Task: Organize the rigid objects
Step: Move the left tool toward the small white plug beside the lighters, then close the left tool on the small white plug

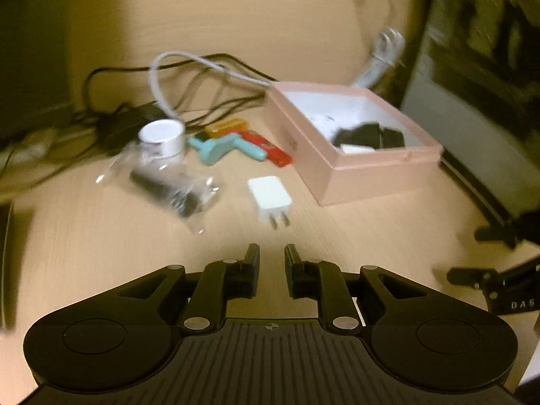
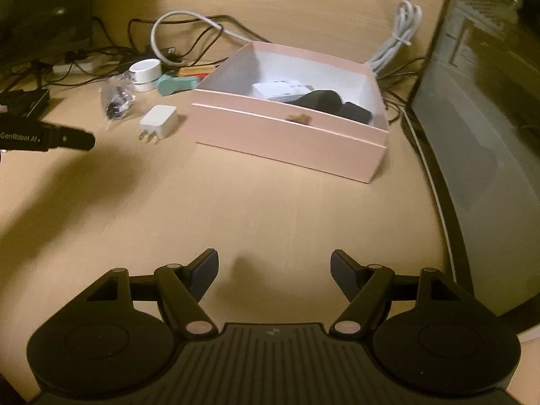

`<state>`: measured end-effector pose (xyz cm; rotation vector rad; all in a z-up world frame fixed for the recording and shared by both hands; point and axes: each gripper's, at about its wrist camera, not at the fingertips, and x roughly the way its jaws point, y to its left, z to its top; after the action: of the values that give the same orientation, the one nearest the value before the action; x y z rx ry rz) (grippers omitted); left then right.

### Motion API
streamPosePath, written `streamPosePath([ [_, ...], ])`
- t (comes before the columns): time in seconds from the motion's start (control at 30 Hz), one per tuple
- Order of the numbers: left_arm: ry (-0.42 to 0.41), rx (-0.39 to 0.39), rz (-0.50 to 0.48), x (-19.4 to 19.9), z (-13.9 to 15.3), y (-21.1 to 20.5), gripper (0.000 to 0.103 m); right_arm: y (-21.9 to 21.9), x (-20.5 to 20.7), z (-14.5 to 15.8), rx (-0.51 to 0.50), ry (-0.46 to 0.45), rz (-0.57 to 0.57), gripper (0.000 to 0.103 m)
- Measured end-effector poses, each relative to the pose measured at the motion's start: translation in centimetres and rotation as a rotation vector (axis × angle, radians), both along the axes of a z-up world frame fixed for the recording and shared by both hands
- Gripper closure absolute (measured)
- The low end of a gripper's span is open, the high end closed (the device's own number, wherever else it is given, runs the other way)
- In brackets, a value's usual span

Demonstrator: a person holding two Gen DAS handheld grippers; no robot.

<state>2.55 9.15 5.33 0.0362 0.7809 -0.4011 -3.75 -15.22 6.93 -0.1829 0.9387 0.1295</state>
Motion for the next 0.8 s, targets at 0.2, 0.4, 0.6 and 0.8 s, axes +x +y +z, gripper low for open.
streamPosePath([
  [0.2,0.040,-0.153,0.171,4.2,1.1,-1.2,0.082,1.3,-0.5,-0.5,-0.016,0.000,0.021,0.029],
  [0.4,-0.035,0.010,0.221,6.6,-0.4,-4.9,0.082,0.8,-0.9,-0.9,-0.021,0.010,-0.020,0.029],
  [0.6,-0.039,0.089,0.175,7.0,-2.0,-6.4,0.080,-0.4,-0.9,-2.1,-0.018,0.043,-0.067,0.029],
  [0.8,-0.048,0.121,0.140,7.1,-2.1,-7.5,0.076,-1.7,-0.4,-2.5,0.026,0.047,-0.109,0.024],
])
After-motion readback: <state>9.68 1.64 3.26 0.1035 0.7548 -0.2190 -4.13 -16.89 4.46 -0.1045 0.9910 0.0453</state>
